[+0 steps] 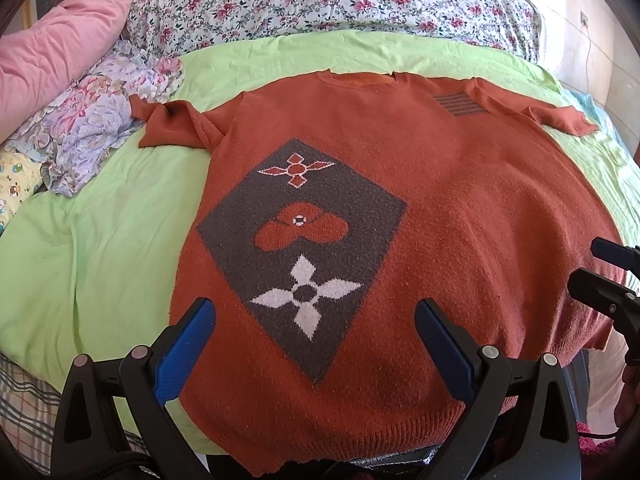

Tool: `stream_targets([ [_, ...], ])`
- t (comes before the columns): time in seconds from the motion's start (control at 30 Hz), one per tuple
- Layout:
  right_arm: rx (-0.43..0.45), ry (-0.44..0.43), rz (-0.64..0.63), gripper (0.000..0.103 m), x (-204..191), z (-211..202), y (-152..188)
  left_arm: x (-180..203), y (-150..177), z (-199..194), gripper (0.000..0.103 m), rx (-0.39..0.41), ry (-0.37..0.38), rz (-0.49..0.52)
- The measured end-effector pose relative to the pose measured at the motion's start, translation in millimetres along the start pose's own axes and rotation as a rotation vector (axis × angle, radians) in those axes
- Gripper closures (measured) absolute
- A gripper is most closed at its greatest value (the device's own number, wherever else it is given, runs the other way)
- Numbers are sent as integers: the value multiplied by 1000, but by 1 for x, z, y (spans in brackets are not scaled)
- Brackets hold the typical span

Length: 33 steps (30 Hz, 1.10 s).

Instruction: Fold small clothes

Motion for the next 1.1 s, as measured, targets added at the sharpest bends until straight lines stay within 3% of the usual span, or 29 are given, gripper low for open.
stream_targets([
  [0.37,42,35,34,0,23,-6,-12,7,-18,9,3,-13,46,-32],
  [0.47,90,56,24,0,31,-10,-17,10,-22,11,3,-4,45,-25],
  [0.8,99,2,93,0,50,-8,-25,16,-35,22,3,-17,79,-31],
  [0.97,113,16,157,0,84,-13,-36,16,-54,25,3,4,105,-49],
  [1.1,154,49,217,0,129,-23,-53,14,-81,27,3,40,82,-58],
])
Point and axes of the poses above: each gripper's, at about its wrist camera, not at the fingertips, and z roughly the way its jaws point, x to its right, y to its underside, the point moved 7 cm from there along z, roughly the way its jaws point, and after that the axes turned 2 degrees about -z, right-handed, at the moved point
